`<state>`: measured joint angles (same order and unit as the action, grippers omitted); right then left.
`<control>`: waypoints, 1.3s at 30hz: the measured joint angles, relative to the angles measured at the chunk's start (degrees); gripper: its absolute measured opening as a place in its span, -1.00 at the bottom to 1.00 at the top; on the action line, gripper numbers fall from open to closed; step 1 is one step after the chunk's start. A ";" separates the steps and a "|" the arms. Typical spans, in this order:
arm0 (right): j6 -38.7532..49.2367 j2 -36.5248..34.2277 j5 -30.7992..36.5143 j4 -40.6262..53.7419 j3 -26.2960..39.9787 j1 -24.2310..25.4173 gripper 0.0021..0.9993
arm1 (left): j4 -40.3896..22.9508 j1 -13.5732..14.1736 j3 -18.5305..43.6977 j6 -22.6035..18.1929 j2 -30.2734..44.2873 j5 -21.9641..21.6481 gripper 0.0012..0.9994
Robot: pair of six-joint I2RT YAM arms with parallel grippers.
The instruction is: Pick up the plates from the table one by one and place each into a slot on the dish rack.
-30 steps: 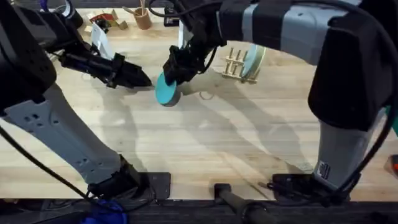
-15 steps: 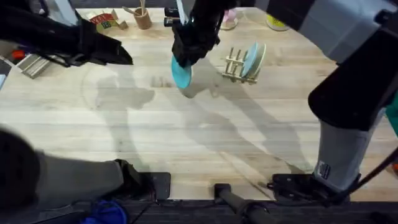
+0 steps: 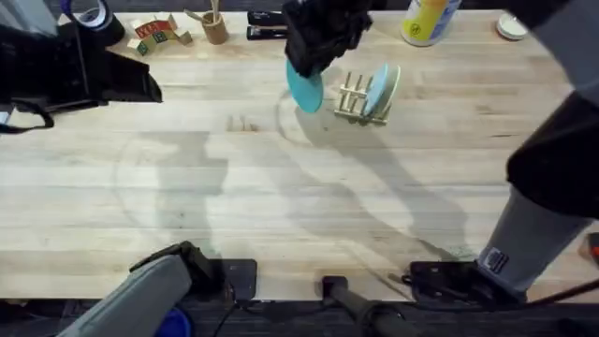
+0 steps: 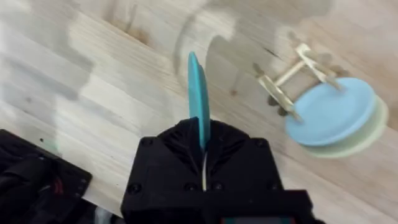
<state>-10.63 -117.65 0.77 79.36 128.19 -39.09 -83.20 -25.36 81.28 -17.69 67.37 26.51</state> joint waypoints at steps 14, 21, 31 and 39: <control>-0.93 5.84 4.25 6.29 0.05 3.41 -0.94 | -0.68 5.31 0.00 2.46 -2.60 -5.06 -0.92; -1.14 8.63 4.48 8.78 0.05 4.75 -0.94 | -0.68 9.86 0.00 3.11 -2.60 -7.59 -0.92; -3.11 12.42 10.62 12.58 0.07 4.83 -0.94 | -0.63 10.73 0.00 3.16 -2.61 -8.79 -0.77; -3.29 13.29 10.90 12.80 0.20 4.83 -0.94 | -0.59 10.78 0.00 3.30 -2.60 -9.06 0.95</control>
<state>-13.91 -104.36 11.67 92.16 128.40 -34.26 -83.79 -14.59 81.28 -14.38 64.77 17.45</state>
